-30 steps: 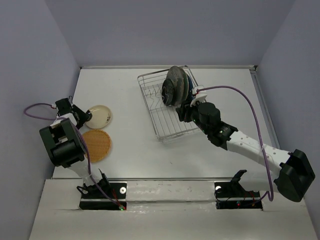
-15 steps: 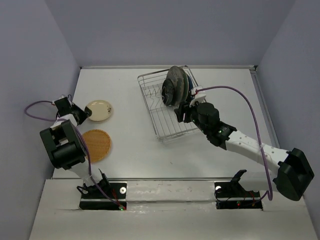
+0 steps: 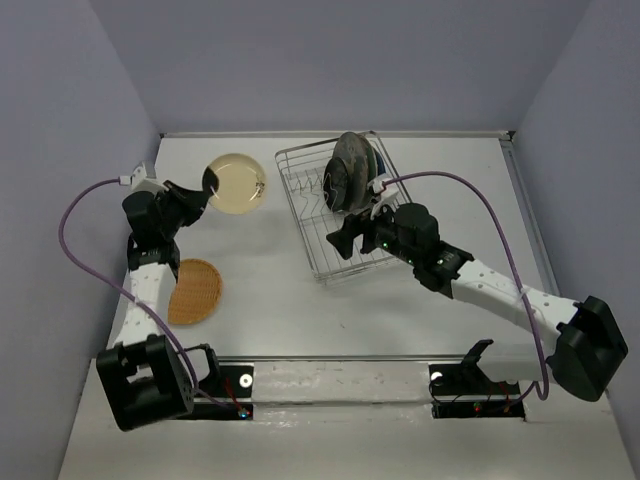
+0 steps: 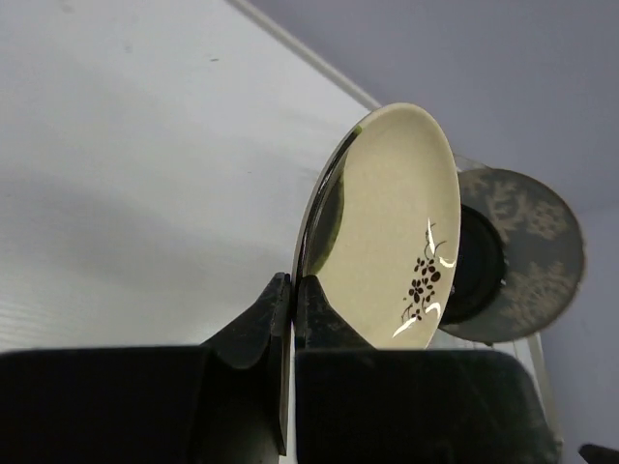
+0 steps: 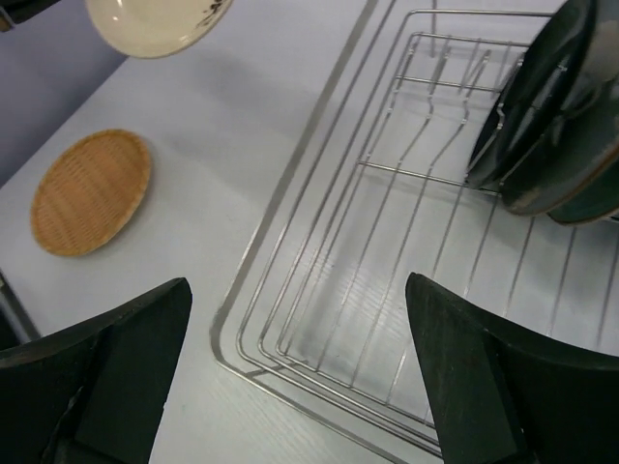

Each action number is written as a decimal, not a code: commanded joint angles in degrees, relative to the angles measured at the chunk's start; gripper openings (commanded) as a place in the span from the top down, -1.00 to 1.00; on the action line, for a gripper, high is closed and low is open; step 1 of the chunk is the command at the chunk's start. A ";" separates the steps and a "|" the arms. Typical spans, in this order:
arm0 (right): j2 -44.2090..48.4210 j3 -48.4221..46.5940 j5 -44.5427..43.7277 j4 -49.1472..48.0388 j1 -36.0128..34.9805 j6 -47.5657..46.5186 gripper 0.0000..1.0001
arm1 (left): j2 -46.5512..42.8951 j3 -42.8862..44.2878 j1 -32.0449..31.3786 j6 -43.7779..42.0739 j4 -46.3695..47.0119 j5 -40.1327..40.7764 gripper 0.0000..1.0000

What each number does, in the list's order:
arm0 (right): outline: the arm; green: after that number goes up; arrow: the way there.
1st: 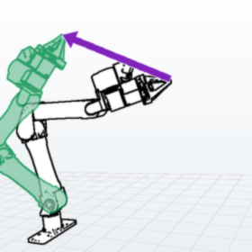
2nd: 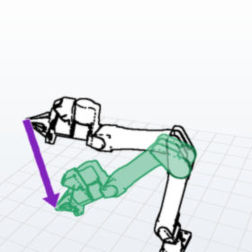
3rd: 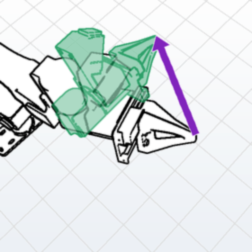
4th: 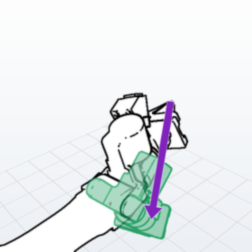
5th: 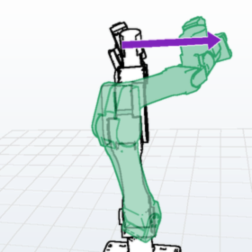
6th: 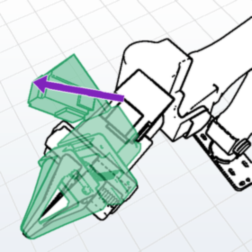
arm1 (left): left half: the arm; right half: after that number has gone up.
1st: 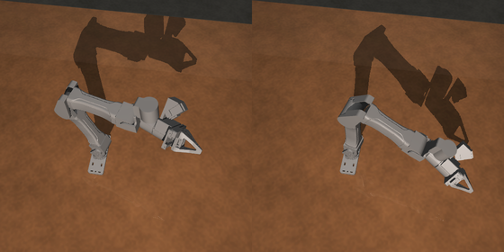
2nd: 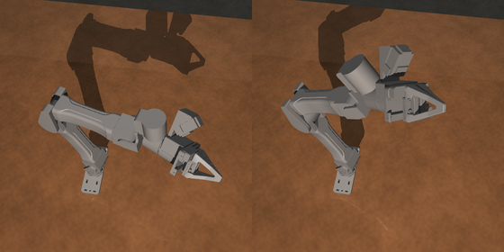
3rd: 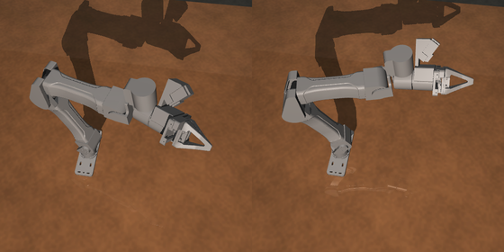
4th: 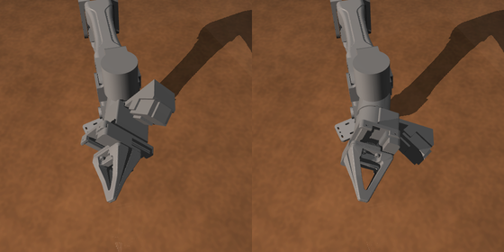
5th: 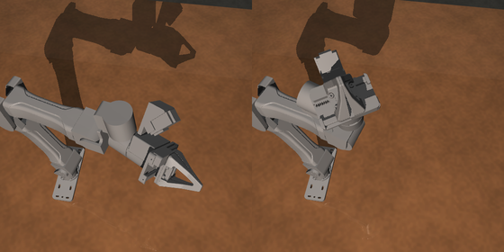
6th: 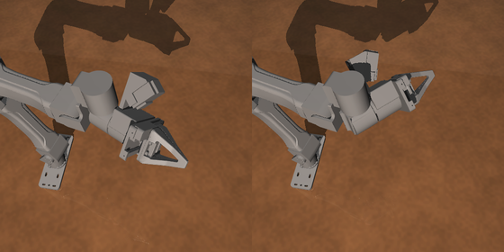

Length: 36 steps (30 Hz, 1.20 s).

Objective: Load the plates into the dish rack

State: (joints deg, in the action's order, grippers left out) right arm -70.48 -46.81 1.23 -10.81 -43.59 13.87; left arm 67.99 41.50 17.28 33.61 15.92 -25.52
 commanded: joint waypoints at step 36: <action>-23.63 -38.78 -26.83 21.17 0.18 -6.10 0.87 | -34.93 -7.04 -16.93 -15.59 -19.70 0.47 -0.98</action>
State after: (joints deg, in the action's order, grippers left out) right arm -89.95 -78.35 -2.48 7.20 -43.83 17.08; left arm 35.16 33.67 0.38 21.54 -1.13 -29.28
